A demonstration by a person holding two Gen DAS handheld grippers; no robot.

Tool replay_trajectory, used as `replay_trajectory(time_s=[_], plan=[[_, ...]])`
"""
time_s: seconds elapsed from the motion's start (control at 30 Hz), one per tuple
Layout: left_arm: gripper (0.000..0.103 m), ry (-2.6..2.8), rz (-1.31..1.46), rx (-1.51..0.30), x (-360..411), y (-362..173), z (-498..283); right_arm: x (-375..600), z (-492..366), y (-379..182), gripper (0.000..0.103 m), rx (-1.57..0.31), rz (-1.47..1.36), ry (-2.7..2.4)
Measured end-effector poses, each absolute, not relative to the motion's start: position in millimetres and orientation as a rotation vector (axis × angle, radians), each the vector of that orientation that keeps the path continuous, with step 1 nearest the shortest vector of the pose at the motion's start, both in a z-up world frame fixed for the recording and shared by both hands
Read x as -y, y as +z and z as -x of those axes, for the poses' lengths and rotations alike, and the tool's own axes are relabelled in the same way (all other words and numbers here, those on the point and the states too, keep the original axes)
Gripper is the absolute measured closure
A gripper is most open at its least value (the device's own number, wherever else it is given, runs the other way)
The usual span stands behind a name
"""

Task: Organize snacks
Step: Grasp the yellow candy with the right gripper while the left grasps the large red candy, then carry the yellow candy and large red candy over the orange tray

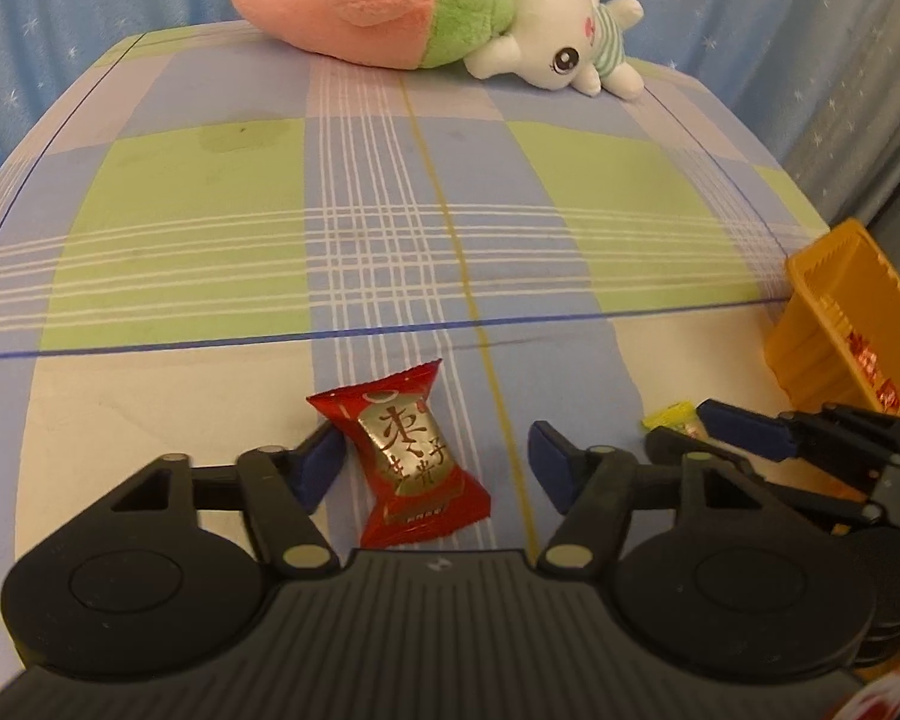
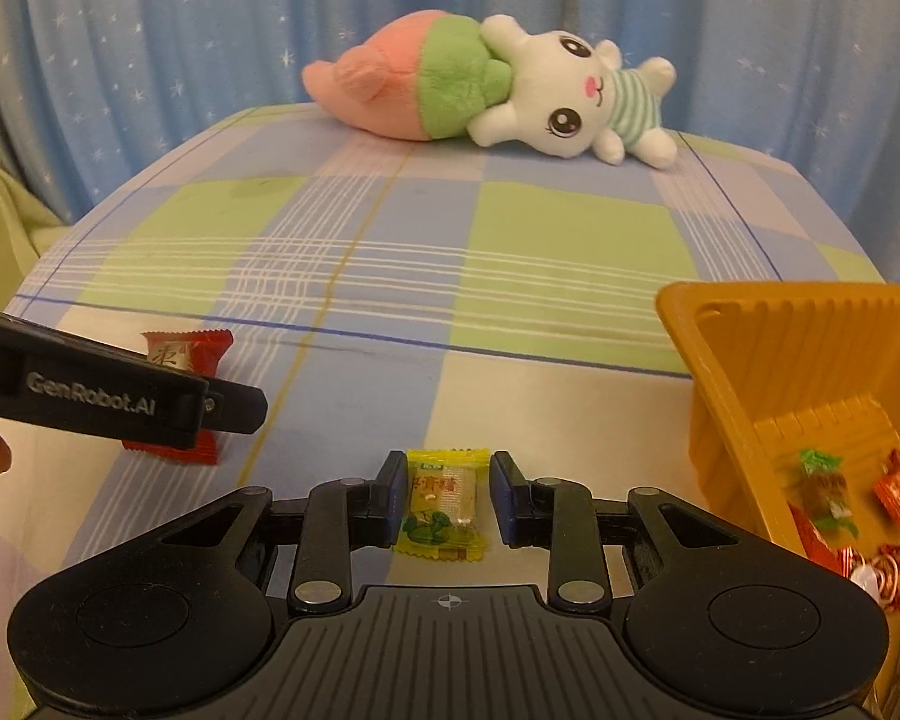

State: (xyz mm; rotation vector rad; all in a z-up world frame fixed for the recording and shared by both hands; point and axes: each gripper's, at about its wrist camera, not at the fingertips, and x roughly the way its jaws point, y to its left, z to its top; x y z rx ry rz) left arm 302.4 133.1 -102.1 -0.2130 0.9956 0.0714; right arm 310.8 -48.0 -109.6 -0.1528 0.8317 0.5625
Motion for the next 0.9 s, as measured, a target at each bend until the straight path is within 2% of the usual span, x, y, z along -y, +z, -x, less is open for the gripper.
replay_trajectory(time_s=[0.2, 0.27, 0.33, 0.53, 0.9], plan=[[0.06, 0.073, 0.157, -0.989, -133.5, -102.2, -298.5, 49.2, -307.7, -108.9, 0.073, -0.837, 0.144, 0.544], [0.072, 0.071, 0.149, -0.99, -135.3, -101.7, -297.1, 47.0, -306.7, -108.8, 0.073, -0.838, 0.156, 0.54], [0.078, 0.07, 0.157, -0.993, -137.9, -101.0, -295.2, 44.9, -304.6, -108.7, 0.073, -0.839, 0.175, 0.54], [0.079, 0.071, 0.162, -0.996, -140.1, -98.1, -286.0, 40.0, -297.2, -107.6, 0.077, -0.855, 0.212, 0.569], [0.079, 0.063, 0.15, -0.976, -139.5, -82.0, -262.1, 43.3, -279.7, -93.4, 0.08, -0.858, 0.187, 0.591]])
